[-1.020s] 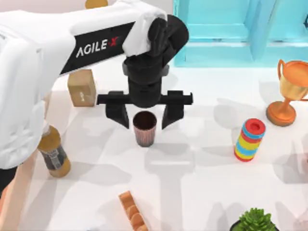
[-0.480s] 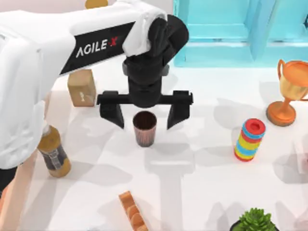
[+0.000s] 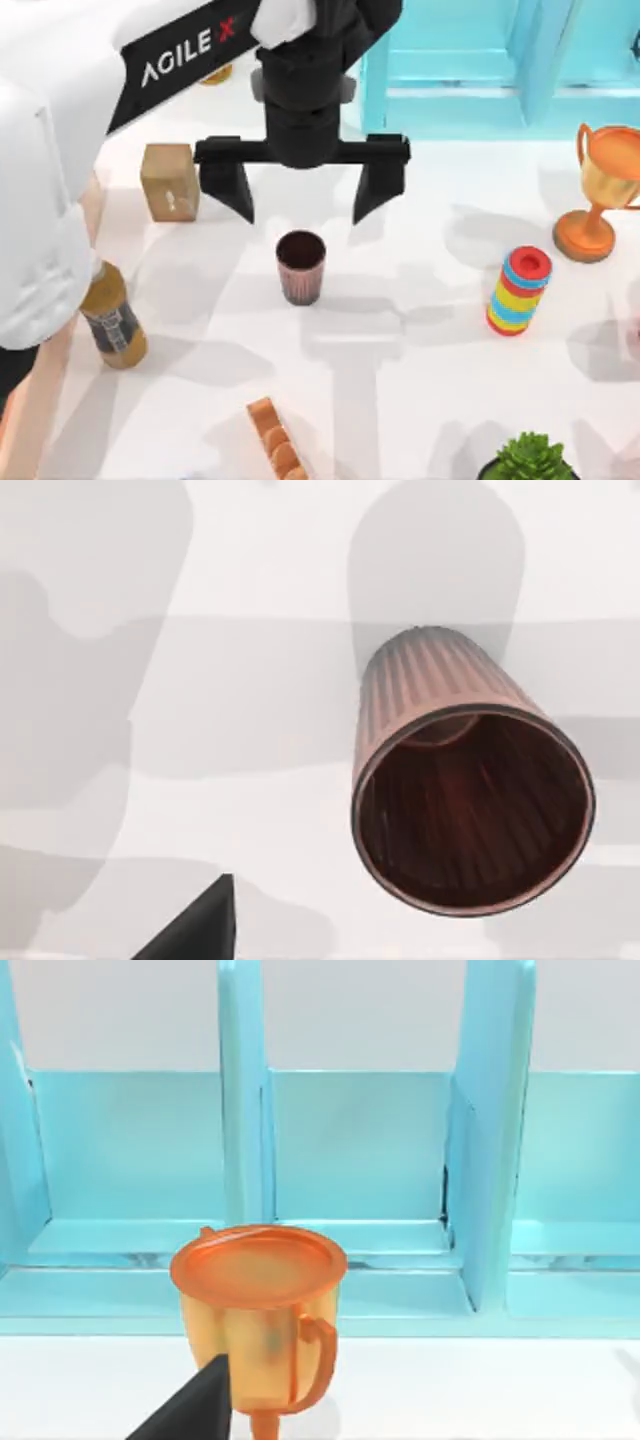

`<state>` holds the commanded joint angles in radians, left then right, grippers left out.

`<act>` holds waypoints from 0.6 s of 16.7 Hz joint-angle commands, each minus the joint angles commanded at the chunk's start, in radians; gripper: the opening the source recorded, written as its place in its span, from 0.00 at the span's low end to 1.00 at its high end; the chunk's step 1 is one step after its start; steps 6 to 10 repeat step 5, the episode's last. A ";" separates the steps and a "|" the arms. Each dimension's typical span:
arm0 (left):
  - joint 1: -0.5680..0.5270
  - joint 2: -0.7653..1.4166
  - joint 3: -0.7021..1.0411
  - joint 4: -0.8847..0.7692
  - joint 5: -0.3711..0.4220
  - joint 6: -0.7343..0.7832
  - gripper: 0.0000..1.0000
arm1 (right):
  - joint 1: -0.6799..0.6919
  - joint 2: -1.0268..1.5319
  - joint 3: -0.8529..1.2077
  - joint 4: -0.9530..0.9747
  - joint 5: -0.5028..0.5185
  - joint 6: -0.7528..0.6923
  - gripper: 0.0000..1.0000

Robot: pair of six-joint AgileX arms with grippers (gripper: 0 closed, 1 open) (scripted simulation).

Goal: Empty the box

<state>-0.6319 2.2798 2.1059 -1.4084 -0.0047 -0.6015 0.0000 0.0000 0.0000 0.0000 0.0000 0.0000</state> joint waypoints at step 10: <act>-0.002 -0.006 0.138 -0.139 -0.001 0.004 1.00 | 0.000 0.000 0.000 0.000 0.000 0.000 1.00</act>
